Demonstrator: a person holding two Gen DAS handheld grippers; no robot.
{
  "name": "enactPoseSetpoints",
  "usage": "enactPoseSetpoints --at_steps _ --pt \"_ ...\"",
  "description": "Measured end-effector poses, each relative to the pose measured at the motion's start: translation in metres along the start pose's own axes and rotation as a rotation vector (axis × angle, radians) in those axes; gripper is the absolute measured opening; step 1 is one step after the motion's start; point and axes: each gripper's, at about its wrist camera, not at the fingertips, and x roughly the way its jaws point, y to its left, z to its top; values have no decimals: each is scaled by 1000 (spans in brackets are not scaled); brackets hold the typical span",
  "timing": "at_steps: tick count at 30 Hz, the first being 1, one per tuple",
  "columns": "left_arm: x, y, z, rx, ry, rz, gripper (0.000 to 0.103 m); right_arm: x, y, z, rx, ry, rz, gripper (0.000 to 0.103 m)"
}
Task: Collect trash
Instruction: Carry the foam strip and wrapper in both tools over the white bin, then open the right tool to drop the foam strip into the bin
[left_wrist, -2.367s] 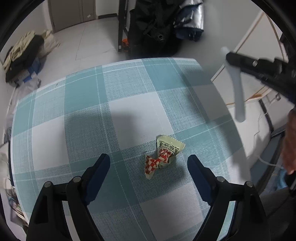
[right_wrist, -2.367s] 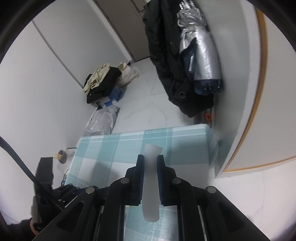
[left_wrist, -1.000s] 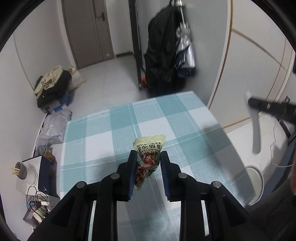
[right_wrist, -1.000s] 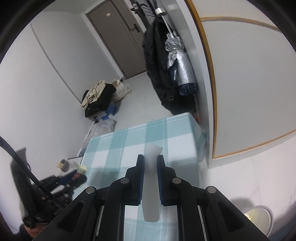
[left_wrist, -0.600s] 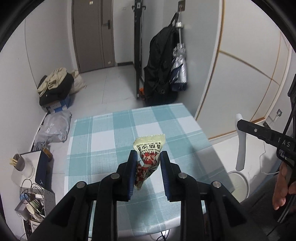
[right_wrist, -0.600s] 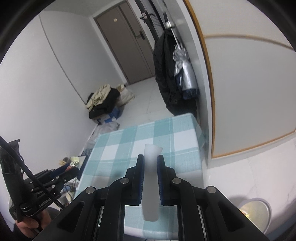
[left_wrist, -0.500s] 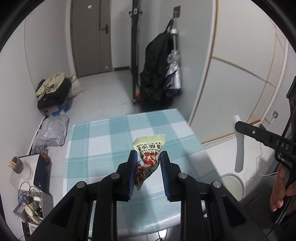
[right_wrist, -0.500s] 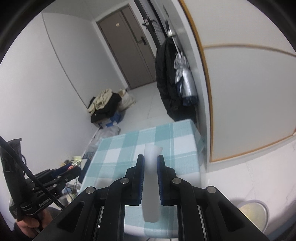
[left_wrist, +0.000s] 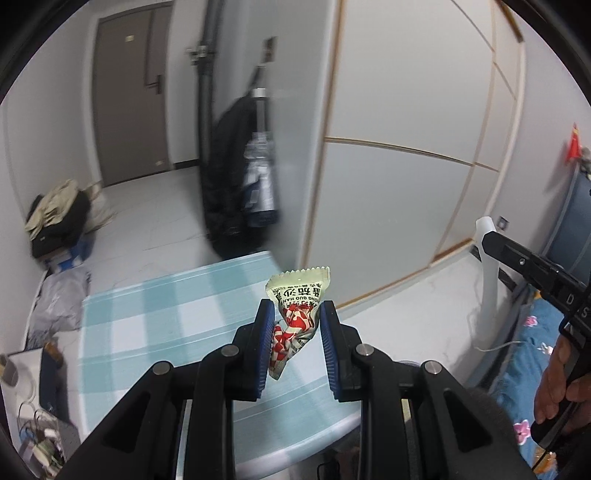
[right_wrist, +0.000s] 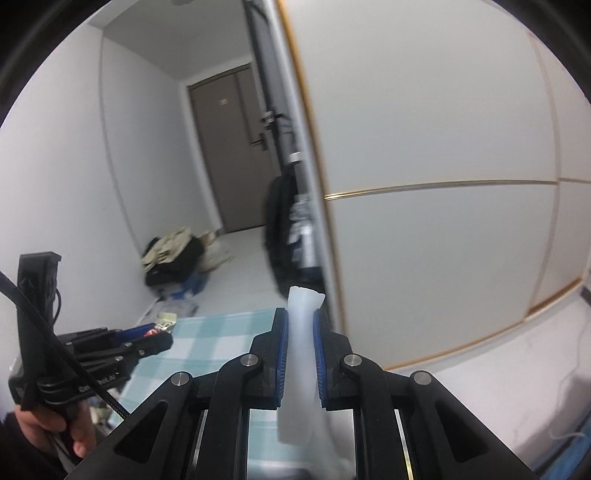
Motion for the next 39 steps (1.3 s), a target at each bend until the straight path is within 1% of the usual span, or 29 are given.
enactPoseSetpoints --at_steps 2,4,6,8,12,15,17,20,21,25,28,30,33,36,39 --pt "8 -12 4 13 14 -36 20 -7 -20 -3 27 -2 -31 13" --pt "19 -25 8 17 46 -91 20 -15 -39 -7 58 0 -58 13" --pt "37 -39 13 15 99 -160 20 -19 -58 -12 76 15 -98 13" --pt "53 -54 16 22 138 -206 20 -20 -76 -19 96 32 -129 13" --pt "90 -84 15 64 235 -282 20 -17 -120 -47 170 100 -184 13" --pt "119 -104 9 96 310 -323 20 -7 -150 -71 241 148 -195 13" --pt "137 -114 4 102 362 -349 20 0 -165 -88 258 168 -202 13" --pt "163 -124 -6 109 433 -373 20 10 -180 -109 264 210 -212 13" --pt "174 -130 -12 118 465 -385 20 16 -188 -119 282 230 -210 13" --pt "200 -148 -29 152 546 -401 20 38 -209 -152 345 306 -213 13" --pt "218 -160 -40 170 615 -417 20 47 -220 -171 381 354 -205 16" --pt "225 -164 -46 184 648 -422 20 56 -223 -183 385 387 -207 18" --pt "238 -170 -55 205 698 -432 20 62 -219 -194 358 423 -197 20" --pt "247 -169 -60 216 731 -442 20 64 -214 -204 341 448 -181 20" --pt "254 -178 -66 245 755 -457 20 65 -216 -209 347 471 -179 21"
